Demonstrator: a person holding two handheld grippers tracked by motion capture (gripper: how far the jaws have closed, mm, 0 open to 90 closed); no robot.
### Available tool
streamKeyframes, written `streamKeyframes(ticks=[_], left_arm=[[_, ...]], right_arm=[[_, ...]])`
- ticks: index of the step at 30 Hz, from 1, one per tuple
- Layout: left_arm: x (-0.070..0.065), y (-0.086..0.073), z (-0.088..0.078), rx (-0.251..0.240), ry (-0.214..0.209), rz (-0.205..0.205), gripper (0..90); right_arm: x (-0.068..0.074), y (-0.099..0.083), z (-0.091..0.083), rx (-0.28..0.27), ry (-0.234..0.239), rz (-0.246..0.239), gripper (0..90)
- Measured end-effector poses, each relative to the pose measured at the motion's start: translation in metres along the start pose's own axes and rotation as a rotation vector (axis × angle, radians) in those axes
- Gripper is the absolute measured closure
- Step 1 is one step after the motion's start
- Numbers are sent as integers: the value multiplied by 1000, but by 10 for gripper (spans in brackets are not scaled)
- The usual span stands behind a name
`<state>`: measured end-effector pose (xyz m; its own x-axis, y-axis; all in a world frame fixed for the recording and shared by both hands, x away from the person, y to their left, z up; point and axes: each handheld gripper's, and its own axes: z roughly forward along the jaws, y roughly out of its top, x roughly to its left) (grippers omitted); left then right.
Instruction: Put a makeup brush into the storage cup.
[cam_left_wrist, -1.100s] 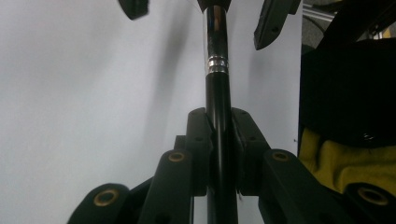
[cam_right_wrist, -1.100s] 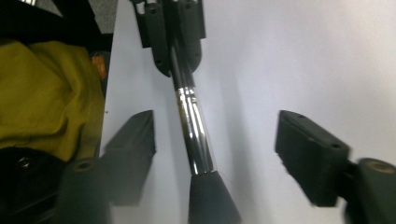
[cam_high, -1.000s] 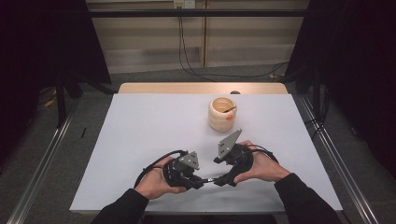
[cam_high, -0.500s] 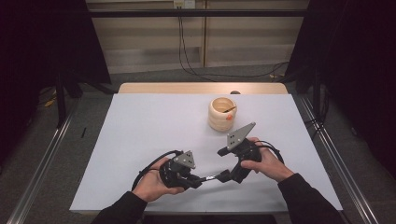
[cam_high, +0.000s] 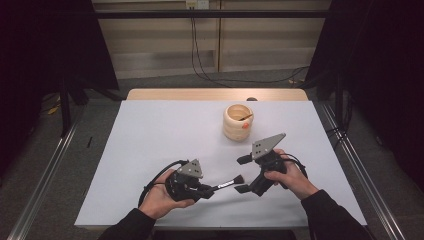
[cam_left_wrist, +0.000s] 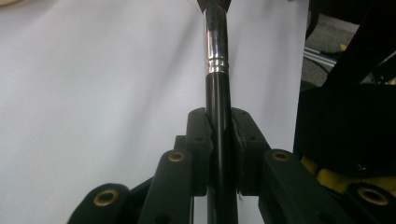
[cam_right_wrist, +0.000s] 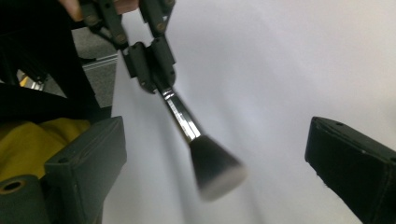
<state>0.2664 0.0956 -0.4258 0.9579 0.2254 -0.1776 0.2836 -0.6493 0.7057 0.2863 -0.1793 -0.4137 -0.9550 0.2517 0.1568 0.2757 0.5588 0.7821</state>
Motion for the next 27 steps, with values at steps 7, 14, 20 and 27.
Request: streamKeyframes(ticks=[7, 14, 20, 27], left_arm=[[0, -3, -4, -31, 18, -27, 792], [-1, -6, -8, -75, 36, -27, 793], [-3, -6, -11, -108, 42, -37, 793], [-4, -6, -17, -160, 75, -38, 793]], right_arm=[[3, -3, 0, -75, -15, 14, 46], [4, -5, 0, -123, -39, 7, 29], [3, -8, -3, -173, -33, 6, 36], [3, -9, -2, -212, -15, 28, 51]])
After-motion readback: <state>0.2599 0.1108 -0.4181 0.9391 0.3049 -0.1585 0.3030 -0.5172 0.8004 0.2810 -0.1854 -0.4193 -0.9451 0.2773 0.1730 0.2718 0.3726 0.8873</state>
